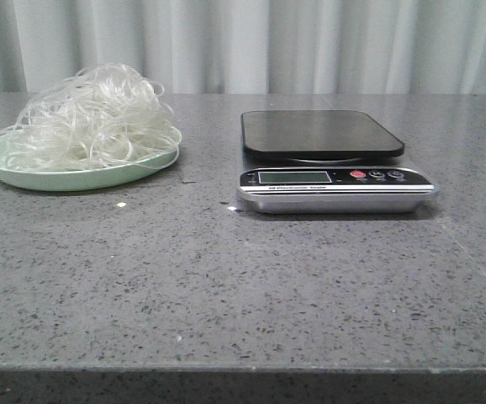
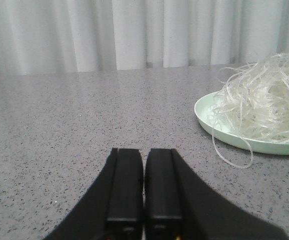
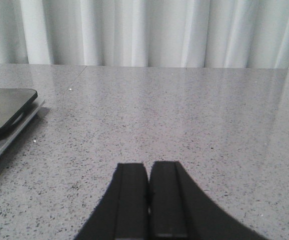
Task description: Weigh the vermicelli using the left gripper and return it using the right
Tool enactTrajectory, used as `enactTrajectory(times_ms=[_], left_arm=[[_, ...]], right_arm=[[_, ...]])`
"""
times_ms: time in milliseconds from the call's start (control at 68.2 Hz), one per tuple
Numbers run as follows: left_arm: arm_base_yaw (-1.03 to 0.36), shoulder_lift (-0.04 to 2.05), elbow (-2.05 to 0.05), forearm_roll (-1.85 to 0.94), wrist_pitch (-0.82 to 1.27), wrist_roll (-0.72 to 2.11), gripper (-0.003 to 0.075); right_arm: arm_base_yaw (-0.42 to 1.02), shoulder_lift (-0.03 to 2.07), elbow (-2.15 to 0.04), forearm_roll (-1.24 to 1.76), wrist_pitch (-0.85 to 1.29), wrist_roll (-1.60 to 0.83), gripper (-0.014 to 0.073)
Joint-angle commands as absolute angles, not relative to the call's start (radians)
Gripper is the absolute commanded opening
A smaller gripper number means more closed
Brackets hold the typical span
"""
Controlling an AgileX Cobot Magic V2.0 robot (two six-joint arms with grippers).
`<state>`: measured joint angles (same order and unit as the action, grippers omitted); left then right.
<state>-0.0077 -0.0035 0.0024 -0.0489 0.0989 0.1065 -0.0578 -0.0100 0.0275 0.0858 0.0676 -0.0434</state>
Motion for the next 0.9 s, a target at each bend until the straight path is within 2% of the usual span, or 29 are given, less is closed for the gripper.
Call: enactTrajectory(times_ms=[0, 308, 426, 528, 616, 690, 880], left_arm=[[-0.010, -0.015, 0.011, -0.055, 0.020, 0.102, 0.0136], [-0.010, -0.015, 0.011, -0.056, -0.034, 0.102, 0.0136], [-0.010, -0.015, 0.011, -0.060, -0.191, 0.102, 0.0136], [-0.010, -0.015, 0.006, -0.060, -0.428, 0.102, 0.0136], [-0.010, -0.004, -0.034, -0.060, -0.499, 0.102, 0.0136], [-0.010, 0.007, -0.098, -0.060, -0.468, 0.102, 0.0136], [-0.010, 0.134, -0.478, -0.060, -0.137, 0.102, 0.0136]], right_arm=[[-0.066, -0.027, 0.020, 0.083, -0.006, -0.049, 0.0150], [-0.066, -0.027, 0.020, 0.083, -0.010, -0.049, 0.0150], [-0.066, -0.027, 0.020, 0.083, -0.010, -0.049, 0.0150], [-0.066, -0.027, 0.020, 0.083, -0.010, -0.049, 0.0150], [-0.066, -0.027, 0.020, 0.083, -0.007, -0.049, 0.0150], [-0.066, -0.027, 0.020, 0.083, -0.007, -0.049, 0.0150], [-0.066, -0.027, 0.020, 0.083, -0.007, -0.049, 0.0150]])
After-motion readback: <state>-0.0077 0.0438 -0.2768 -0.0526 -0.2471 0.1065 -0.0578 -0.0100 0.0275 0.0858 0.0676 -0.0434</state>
